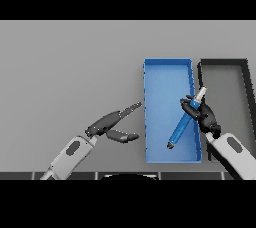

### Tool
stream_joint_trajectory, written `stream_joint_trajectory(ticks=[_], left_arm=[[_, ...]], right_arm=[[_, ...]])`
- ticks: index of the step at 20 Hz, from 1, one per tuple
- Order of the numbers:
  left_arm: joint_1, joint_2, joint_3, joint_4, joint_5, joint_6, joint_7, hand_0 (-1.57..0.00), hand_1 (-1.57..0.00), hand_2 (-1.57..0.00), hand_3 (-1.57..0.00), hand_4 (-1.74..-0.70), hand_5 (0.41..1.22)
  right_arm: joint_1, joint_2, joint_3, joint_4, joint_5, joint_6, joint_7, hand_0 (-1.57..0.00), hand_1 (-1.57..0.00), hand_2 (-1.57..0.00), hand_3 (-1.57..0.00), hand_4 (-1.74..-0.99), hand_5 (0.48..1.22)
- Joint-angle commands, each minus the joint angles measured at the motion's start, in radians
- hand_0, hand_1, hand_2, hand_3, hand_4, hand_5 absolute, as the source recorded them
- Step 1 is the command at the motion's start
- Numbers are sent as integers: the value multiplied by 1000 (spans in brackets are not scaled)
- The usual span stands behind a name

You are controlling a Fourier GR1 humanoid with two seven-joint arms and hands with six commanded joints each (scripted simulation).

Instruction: Pick up the blue pipe and place it into the blue bin.

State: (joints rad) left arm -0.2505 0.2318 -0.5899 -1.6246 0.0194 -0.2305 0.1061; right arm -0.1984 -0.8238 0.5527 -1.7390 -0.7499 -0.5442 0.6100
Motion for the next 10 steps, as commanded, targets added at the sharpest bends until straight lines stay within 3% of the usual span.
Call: stream_joint_trajectory(ticks=[1,6,10], left_arm=[[0,3,1,4,-2,0,-4,1,1,1,1,-831,473],[-7,-3,3,-5,4,1,1,1,1,1,1,-829,471],[3,13,1,-18,-3,1,1,1,1,1,1,-826,470]], right_arm=[[-8,-9,17,8,-2,1,0,-157,-148,-142,-86,-1196,933],[-53,-52,86,18,-40,-31,0,-63,-48,-46,-27,-1188,818],[-70,-51,115,19,-45,-50,-17,-25,-19,-18,-11,-1176,783]])
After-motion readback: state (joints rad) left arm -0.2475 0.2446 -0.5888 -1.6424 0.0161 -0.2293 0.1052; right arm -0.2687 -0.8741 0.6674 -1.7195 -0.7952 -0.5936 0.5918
